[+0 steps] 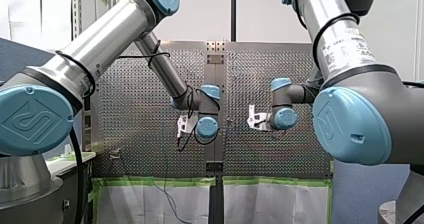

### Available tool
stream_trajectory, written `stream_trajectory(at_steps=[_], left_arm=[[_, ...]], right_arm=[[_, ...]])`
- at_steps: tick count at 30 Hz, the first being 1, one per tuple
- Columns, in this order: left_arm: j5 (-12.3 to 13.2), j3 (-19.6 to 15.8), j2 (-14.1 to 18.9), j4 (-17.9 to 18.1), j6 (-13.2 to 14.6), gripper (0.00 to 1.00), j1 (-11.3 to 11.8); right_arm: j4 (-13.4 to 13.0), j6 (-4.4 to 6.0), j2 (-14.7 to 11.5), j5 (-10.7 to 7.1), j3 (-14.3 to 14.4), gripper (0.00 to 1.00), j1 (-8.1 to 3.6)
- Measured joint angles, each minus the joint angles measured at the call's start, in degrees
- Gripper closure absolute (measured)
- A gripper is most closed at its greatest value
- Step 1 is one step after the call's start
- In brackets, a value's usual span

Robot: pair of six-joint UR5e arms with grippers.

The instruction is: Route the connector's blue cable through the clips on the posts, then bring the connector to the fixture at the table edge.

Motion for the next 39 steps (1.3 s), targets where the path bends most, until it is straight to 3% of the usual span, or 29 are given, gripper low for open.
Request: stream_trajectory(at_steps=[6, 18, 39], left_arm=[[0.0, 0.2, 0.0, 0.0, 0.0, 0.76, 0.3], [0.5, 2.7, -1.6, -0.7, -0.5, 0.76, 0.6], [1.3, 5.6, -1.8, -0.8, -2.1, 0.76, 1.1]], right_arm=[[-0.7, 0.13, 2.2, -1.13, -1.1, 1.0, -0.93], [-0.9, 0.23, 2.7, -2.86, -3.3, 1.0, -2.41], [-0.2, 0.39, 2.9, -3.31, -4.6, 1.0, -4.91]])
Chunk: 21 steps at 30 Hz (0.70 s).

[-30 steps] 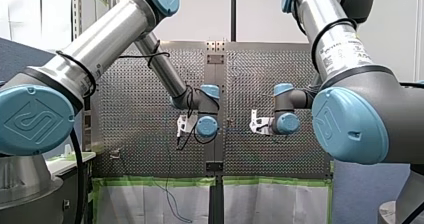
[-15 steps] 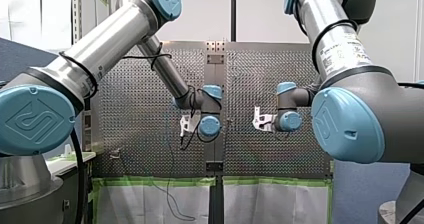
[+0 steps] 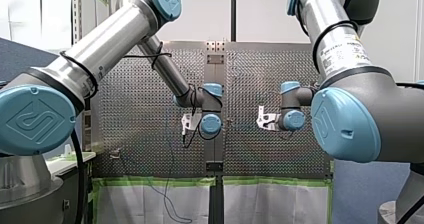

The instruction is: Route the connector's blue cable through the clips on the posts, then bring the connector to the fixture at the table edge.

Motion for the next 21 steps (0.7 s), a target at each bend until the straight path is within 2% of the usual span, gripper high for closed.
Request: stream_trajectory(at_steps=[9, 15, 21], left_arm=[[0.6, 0.0, 0.0, -0.1, -0.1, 0.76, 0.4], [0.9, 0.0, 0.0, -0.5, 0.0, 0.76, 0.5], [0.2, 0.0, 0.2, -2.8, 0.9, 0.76, -0.4]], right_arm=[[0.1, -0.05, 0.1, -0.13, -0.2, 1.0, -0.5], [0.5, -0.42, 0.1, -1.62, -0.3, 1.0, -0.09], [0.8, -1.02, 0.1, -3.36, -0.4, 1.0, 0.15]])
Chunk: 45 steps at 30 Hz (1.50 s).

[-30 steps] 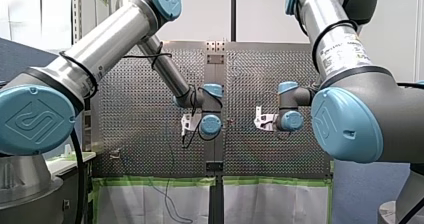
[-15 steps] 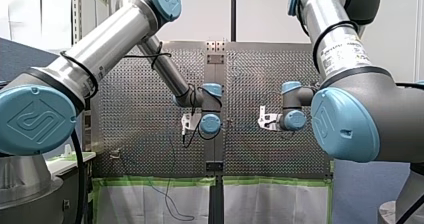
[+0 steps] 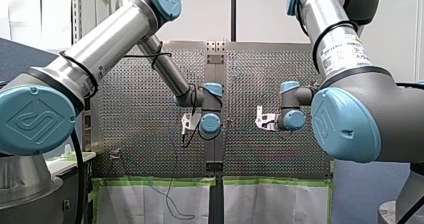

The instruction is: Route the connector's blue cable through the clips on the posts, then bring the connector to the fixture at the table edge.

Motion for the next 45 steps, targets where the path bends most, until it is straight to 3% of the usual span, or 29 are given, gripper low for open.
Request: stream_trajectory(at_steps=[8, 17, 21, 30, 45], left_arm=[[-1.8, -0.1, 0.6, -3.9, 0.0, 0.76, -1.5], [-1.5, 0.0, 3.5, -6.5, 0.1, 0.76, -2.0], [-1.3, 0.0, 3.9, -6.5, 0.2, 0.74, -2.0], [0.8, 0.0, 3.7, -5.1, 0.9, 0.74, -1.3], [1.6, 0.2, 1.6, -3.9, 0.2, 0.74, 0.9]], right_arm=[[0.4, 0.02, -0.4, -0.26, -0.1, 1.0, -0.55], [0.4, 2.21, -2.9, -1.78, -0.1, 1.0, -1.19], [0.4, 2.63, -3.1, -2.03, -0.1, 1.0, -1.27], [0.6, 2.48, -3.1, -2.1, -0.1, 1.0, -1.21], [0.2, 2.37, -3.0, -1.86, -0.1, 1.0, -1.22]])
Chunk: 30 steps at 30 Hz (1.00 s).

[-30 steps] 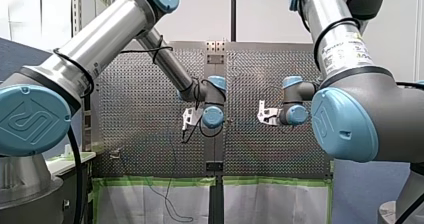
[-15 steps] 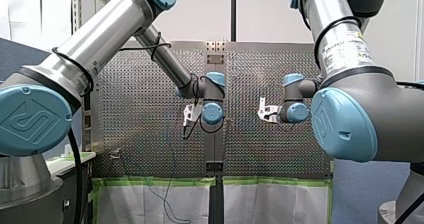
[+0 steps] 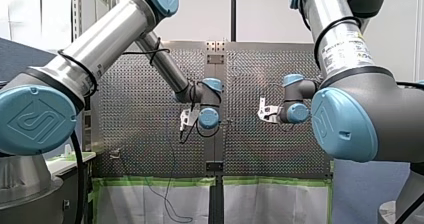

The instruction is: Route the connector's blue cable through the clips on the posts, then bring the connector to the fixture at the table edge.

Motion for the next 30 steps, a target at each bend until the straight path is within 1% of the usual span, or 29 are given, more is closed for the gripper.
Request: stream_trajectory(at_steps=[5, 17, 22, 30], left_arm=[[0.3, 0.9, -0.6, 0.3, -0.2, 0.74, 0.9], [0.9, 1.7, -0.7, 0.3, -0.2, 0.74, 2.0], [1.9, 1.9, -0.7, 0.3, -0.5, 0.74, 2.3], [2.5, 3.3, -0.8, 0.2, -1.4, 0.74, 2.8]], right_arm=[[-0.2, -0.01, 0.1, 0.29, 0.0, 1.0, -0.03], [-0.6, -0.01, 0.3, 1.88, 0.0, 1.0, -0.07], [-0.8, 0.1, 0.4, 2.07, 0.0, 1.0, -0.07], [-1.2, 0.21, 0.5, 2.31, 0.0, 1.0, -0.11]])
